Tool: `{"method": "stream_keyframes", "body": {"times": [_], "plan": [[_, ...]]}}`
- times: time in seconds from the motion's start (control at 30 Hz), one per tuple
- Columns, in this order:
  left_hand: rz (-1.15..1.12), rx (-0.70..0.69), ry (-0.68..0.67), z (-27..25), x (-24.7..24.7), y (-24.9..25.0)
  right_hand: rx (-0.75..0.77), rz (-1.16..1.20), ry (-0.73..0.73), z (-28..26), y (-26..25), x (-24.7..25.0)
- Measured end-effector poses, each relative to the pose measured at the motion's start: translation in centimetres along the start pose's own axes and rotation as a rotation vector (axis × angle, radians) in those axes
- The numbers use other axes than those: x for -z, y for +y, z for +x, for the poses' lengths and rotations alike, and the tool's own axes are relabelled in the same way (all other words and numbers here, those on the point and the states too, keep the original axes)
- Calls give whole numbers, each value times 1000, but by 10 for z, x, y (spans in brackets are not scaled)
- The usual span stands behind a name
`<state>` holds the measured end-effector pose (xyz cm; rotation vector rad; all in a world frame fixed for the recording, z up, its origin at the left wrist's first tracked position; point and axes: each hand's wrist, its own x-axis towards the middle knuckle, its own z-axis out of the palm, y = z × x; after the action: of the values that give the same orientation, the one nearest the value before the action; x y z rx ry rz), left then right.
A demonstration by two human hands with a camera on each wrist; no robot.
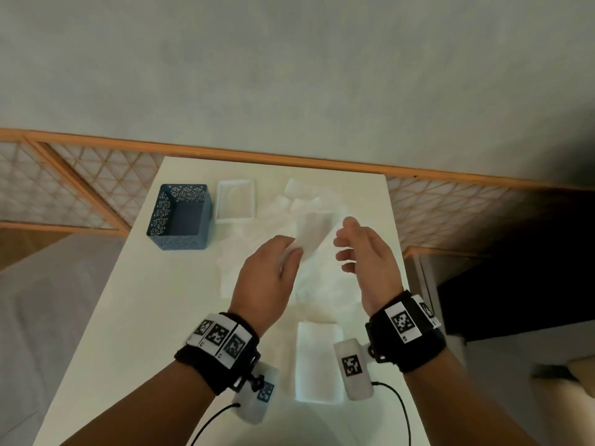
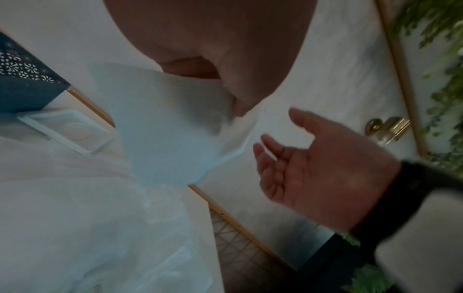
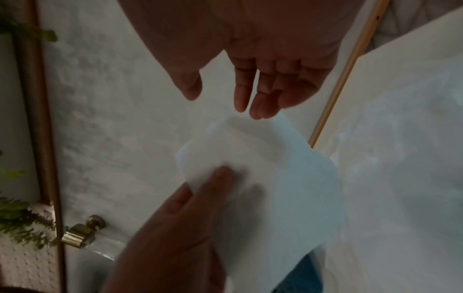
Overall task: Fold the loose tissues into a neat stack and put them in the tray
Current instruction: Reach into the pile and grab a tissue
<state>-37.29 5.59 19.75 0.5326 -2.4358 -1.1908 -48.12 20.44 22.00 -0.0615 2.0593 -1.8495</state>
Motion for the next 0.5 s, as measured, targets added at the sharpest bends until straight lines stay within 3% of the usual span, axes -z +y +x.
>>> {"method": "stream_keyframes", "body": {"times": [0.13, 0.4, 0.5], "plan": [[-143, 47, -48, -1, 14, 14, -61, 38, 9, -3, 6, 19], [-491, 119, -100, 8, 40, 41, -206, 98, -251, -13, -11, 27], [-552, 178, -74, 10, 46, 43, -143, 87, -322, -19, -19, 28]]}}
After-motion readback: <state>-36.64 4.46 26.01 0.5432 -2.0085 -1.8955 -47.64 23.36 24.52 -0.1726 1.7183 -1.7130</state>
